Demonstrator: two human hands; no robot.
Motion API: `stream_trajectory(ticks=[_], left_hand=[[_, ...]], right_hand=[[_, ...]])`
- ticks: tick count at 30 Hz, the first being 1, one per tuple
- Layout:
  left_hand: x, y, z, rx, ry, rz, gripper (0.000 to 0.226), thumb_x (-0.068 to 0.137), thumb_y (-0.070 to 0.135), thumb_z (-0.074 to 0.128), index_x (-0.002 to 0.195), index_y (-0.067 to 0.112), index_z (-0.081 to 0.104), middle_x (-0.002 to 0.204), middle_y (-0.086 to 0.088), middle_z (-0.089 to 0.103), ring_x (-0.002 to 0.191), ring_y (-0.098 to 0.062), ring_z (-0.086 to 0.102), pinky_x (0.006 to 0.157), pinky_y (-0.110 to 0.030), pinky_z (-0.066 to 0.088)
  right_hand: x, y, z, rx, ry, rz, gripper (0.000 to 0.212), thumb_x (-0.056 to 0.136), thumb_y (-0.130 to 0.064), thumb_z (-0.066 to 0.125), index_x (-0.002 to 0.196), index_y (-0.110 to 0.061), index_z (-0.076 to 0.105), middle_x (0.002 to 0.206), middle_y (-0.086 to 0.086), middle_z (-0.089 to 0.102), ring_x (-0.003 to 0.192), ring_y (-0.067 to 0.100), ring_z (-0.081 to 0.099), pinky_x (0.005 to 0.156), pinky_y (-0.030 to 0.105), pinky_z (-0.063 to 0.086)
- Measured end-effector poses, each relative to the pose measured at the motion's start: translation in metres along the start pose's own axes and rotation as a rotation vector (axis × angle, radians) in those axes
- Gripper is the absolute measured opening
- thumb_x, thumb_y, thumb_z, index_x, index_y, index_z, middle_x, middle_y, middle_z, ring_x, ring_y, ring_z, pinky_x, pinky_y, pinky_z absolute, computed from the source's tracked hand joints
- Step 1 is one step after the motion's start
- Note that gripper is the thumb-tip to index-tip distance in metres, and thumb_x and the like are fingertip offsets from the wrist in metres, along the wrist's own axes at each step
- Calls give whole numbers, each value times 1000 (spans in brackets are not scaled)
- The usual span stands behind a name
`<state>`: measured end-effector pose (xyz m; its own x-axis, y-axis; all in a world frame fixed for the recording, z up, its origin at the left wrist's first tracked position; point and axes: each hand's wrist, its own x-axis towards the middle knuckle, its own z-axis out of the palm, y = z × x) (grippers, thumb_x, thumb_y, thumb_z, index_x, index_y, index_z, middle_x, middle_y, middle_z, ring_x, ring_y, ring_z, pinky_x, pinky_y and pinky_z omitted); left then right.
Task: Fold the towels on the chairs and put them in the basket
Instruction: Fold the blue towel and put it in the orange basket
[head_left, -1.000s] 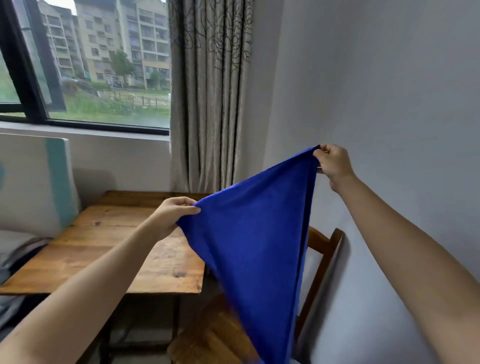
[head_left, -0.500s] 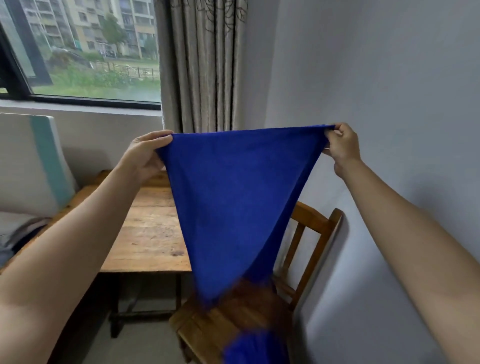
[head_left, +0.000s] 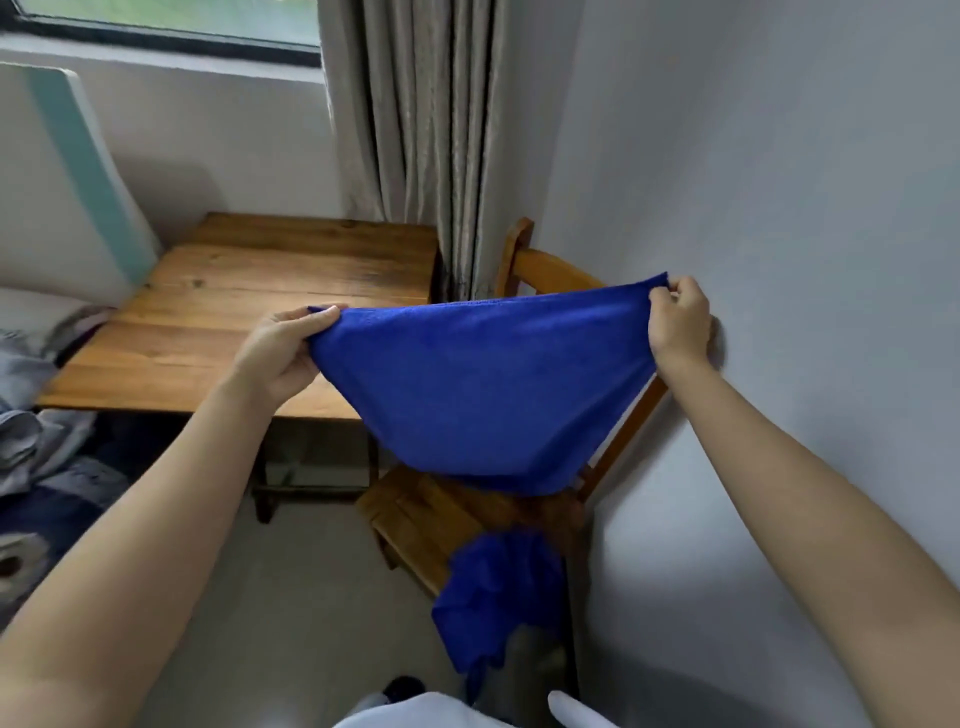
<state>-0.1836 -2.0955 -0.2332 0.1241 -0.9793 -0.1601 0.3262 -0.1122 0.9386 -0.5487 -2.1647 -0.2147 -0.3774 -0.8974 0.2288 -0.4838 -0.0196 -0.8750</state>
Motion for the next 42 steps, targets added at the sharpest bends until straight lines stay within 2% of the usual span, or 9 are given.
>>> stream_trajectory(ticks=[5,8,12,16,21,32,38,40,42], left_hand=[[-11,-52,-13,19,48,-139,30,87,3,56,68,13,77,70,-4,73,66,-10,68,62,-17,55],[-18,-92,-23,35,115,-233,26,86,2,57,70,10,76,71,-6,72,66,-13,67,58,-20,55],[-29,-152,-38,182,182,-387,10,85,6,62,90,7,70,86,-11,70,79,-19,65,62,-26,53],[-37,-199,-43,256,216,-533,7,86,7,62,88,10,68,92,-13,67,84,-22,64,62,-27,53],[-35,-244,-48,298,249,-613,9,87,6,60,91,6,67,90,-14,67,82,-24,62,66,-31,51],[-4,-321,-71,205,331,-652,18,93,10,51,107,7,62,102,-12,62,93,-25,60,70,-32,50],[32,-345,-77,180,316,-628,16,93,11,51,100,14,65,110,-14,61,100,-27,60,80,-36,50],[46,-355,-79,251,292,-626,16,94,12,51,98,19,66,111,-12,62,99,-23,60,81,-34,50],[59,-368,-79,395,197,-624,22,94,14,51,113,17,61,119,-9,60,102,-19,58,79,-26,48]], right_hand=[[-24,46,9,-29,-58,117,10,93,-14,39,94,-12,49,79,-7,49,68,5,45,59,19,36],[-43,84,17,-58,-123,230,12,95,-16,40,96,-11,51,91,4,54,81,17,51,66,27,41],[-77,143,25,-125,-199,379,11,95,-15,40,94,-10,50,91,9,54,79,21,52,66,29,41],[-108,196,33,-250,-226,513,12,93,-10,43,95,-5,54,89,8,53,84,24,48,73,30,39],[-134,246,45,-320,-266,594,26,90,-5,43,65,-10,39,64,6,44,67,26,42,54,33,29],[-138,312,98,-285,-252,616,35,95,-13,44,63,-23,37,63,-3,42,58,10,41,51,24,30],[-126,333,130,-319,-248,606,27,97,-15,43,70,-19,42,67,-1,46,70,23,48,63,30,33],[-125,343,144,-391,-302,607,16,98,-16,41,85,-10,50,77,5,53,82,32,54,67,31,34],[-125,355,158,-530,-372,602,25,98,-21,41,115,-7,53,102,12,60,101,34,55,75,35,41]])
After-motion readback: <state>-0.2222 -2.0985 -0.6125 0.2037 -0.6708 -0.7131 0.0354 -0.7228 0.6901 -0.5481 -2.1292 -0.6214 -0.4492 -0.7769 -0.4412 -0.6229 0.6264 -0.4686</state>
